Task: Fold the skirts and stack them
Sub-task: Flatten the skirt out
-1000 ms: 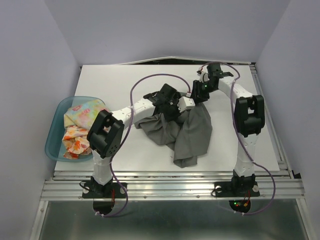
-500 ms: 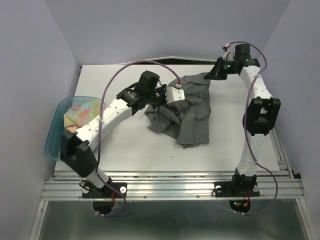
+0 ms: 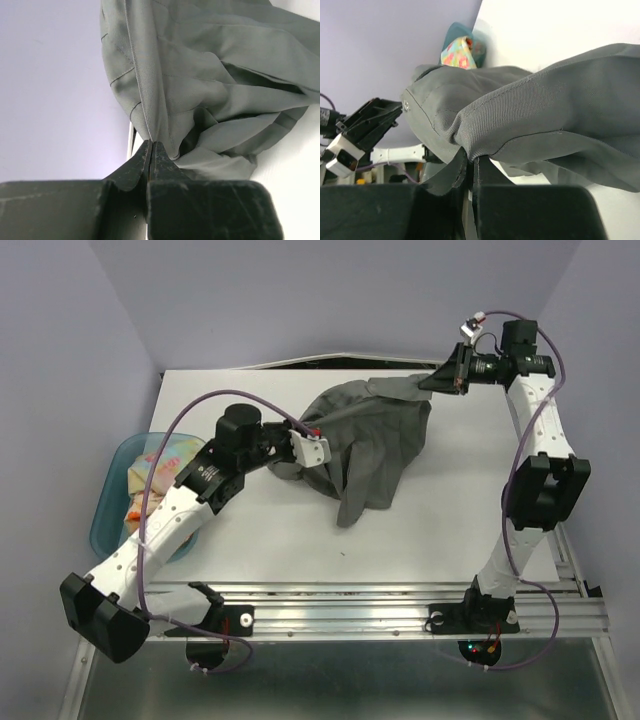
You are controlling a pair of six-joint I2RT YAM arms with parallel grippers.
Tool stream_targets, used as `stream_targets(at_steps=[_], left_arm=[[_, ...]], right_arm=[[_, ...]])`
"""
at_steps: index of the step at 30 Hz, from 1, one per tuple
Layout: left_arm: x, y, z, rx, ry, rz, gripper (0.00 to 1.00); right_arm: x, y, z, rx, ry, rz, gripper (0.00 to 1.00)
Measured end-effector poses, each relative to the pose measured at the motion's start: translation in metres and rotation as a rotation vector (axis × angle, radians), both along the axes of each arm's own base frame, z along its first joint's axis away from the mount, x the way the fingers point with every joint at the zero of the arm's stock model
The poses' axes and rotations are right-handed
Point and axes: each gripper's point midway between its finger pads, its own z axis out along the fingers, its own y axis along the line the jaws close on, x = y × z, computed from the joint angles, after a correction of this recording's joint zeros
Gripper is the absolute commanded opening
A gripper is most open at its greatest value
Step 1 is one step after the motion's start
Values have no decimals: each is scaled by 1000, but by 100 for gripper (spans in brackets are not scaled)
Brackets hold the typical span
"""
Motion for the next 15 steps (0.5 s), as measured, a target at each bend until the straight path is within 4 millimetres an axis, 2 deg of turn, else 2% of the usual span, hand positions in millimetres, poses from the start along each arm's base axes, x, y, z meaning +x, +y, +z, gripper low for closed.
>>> stream_targets(at_steps=[2,3,7,8,10,12,15], left_arm=[[-7,1,-10,10,11,-25,0],[-10,0,-14,14,17,-37,0],[-32,-1,-49,47,76,-123,0],[-40,-1,-61,54,106,-142,0],[-45,-1,-73,46,153,-145,0],[-46,-3,-79,13,207,-125,0],[-27,-6,-82,-60,304,-44,0]], right_arm=[[-9,0,-19,20,52,31,1],[-15,-1,-36,23,97,44,1],[-44,-3,-91,-10,258,89,1],[-51,-4,-100,-17,293,94,1],[-66,-5,-121,-39,376,93,1],[-70,-8,-130,-49,415,76,1],[-59,-15,-127,-66,412,34,1]])
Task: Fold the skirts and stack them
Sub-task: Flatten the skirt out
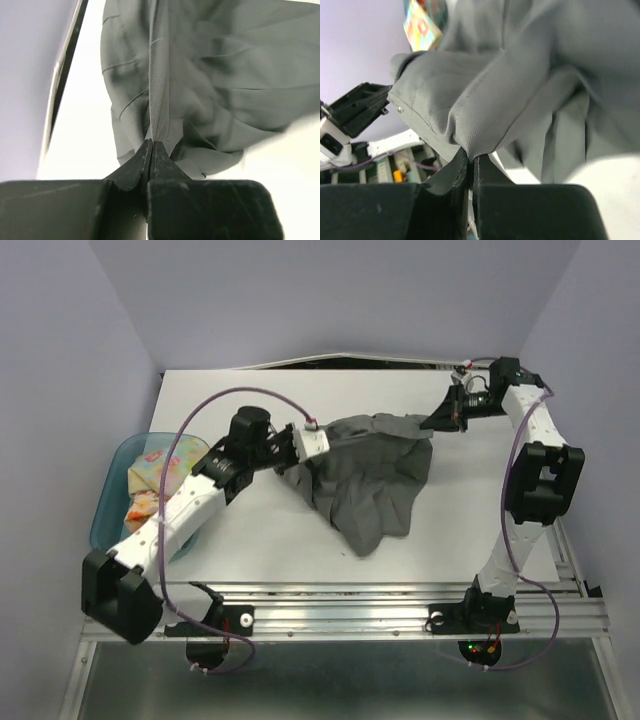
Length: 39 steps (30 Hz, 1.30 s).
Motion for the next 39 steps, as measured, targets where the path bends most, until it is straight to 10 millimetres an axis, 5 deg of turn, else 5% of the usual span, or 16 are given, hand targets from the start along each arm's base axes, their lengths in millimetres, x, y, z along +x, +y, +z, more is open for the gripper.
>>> stream_targets(at_steps=[8,11,14,20,24,27,28,29,30,31,32,33,34,35,37,39], left_arm=[[173,-3,31,-221,160,329,0],[229,-4,59,-283,108,396,0],[261,-4,93,-330,24,431,0],[263,6,165,-396,-213,427,0],[195,19,162,-340,-319,318,0],[122,27,151,-266,-408,181,13],[97,30,141,-219,-443,130,21],[73,31,125,-174,-456,81,80],[59,31,114,-143,-461,51,99],[38,33,92,-91,-465,26,99],[26,37,74,-53,-449,10,99],[0,43,29,18,-388,-24,99],[-14,45,8,52,-352,-44,99],[-35,44,-23,92,-280,-85,99],[-63,39,-50,120,-191,-147,99],[-74,38,-56,125,-132,-158,93]], right_arm=[[118,-15,43,-7,-295,-97,1],[148,-15,48,-7,-384,-121,1],[172,-14,62,-26,-494,-158,1],[188,-11,160,-23,-803,-228,1],[144,-1,219,-5,-950,-188,1],[99,13,224,-9,-988,-94,3],[87,17,209,-16,-976,-43,16],[82,20,199,-22,-961,-21,30],[72,22,170,-33,-892,12,50],[72,20,146,-71,-856,19,63],[72,8,94,-140,-766,28,74],[70,-2,55,-181,-675,27,77],[66,-12,20,-213,-583,25,87],[51,-25,-36,-265,-427,39,97],[16,-42,-101,-329,-212,72,99],[-18,-50,-130,-368,-68,110,100]])
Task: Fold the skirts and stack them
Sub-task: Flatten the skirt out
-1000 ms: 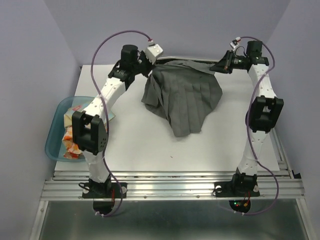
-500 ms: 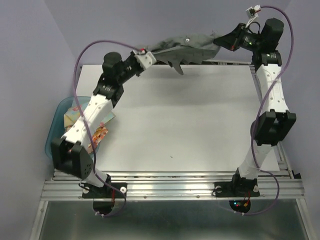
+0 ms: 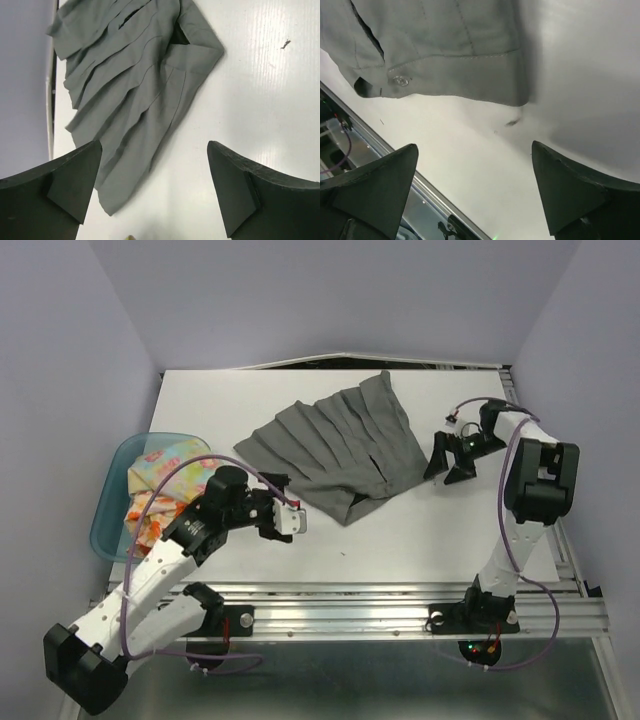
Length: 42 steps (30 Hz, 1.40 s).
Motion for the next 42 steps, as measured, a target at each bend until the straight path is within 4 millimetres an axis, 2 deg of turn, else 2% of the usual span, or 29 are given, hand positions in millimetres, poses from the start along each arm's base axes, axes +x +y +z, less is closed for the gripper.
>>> stream_targets(at_steps=[1,3,4,5,7,9,11,12,15,17,19,24,27,33,39,42], left_arm=[[0,1,0,0,22,13,88],[7,-3,14,-16,80,52,77],[13,-7,19,-22,99,65,73],[18,-10,24,-33,122,85,63],[37,-22,30,-52,202,139,49],[56,-36,31,-51,308,183,41],[78,-53,26,-46,403,206,40],[92,-67,17,-48,466,218,41],[101,-79,-13,-28,581,272,43],[91,-85,-32,19,634,299,45],[78,-100,-39,53,637,294,48],[44,-138,-63,150,650,265,56],[39,-139,-87,210,671,320,57],[43,-141,-121,282,683,443,58],[47,-147,-130,292,664,502,58],[54,-150,-127,286,635,529,52]], right_arm=[[-18,-2,-4,-20,64,19,100],[-24,-4,7,-46,64,46,97],[-19,-6,18,-65,34,59,94],[-11,-9,31,-85,-18,68,86],[4,-9,54,-105,-109,82,76],[11,-7,67,-121,-157,89,66],[14,-2,69,-138,-177,95,63],[14,0,67,-143,-178,100,63],[11,17,49,-172,-157,128,57],[14,24,36,-191,-143,137,56],[21,28,25,-205,-139,135,53],[35,25,-14,-222,-93,100,52],[39,24,-26,-230,-80,84,52],[48,24,-28,-235,-103,60,52],[52,22,-31,-248,-110,48,52],[53,22,-31,-251,-110,44,52]])
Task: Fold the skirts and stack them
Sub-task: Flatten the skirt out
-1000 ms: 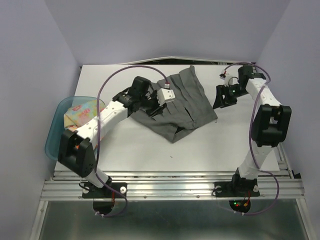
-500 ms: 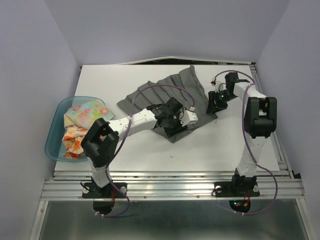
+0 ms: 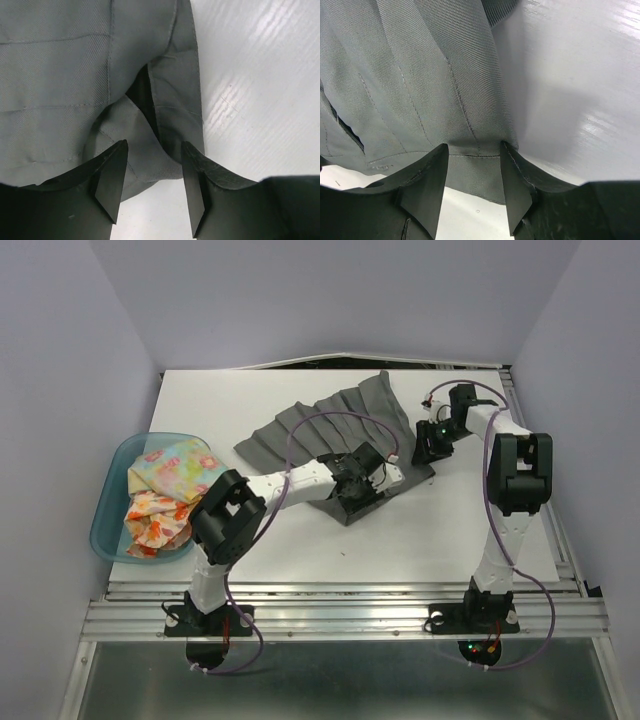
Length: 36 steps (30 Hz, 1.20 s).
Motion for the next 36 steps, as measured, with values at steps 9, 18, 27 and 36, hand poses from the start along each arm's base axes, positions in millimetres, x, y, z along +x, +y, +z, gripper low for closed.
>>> stream_targets(at_steps=[9,18,27,36], left_arm=[[16,6,-7,63,-64,60,41],[13,10,-8,89,-63,53,0],[-13,23,18,22,-45,-14,0],[-58,34,28,-55,24,-206,35]], right_arm=[[1,-2,-1,-12,2,-11,52],[1,-2,-2,-10,5,-17,51],[2,-4,-4,-20,7,-24,50],[9,-4,-4,-21,7,-33,49]])
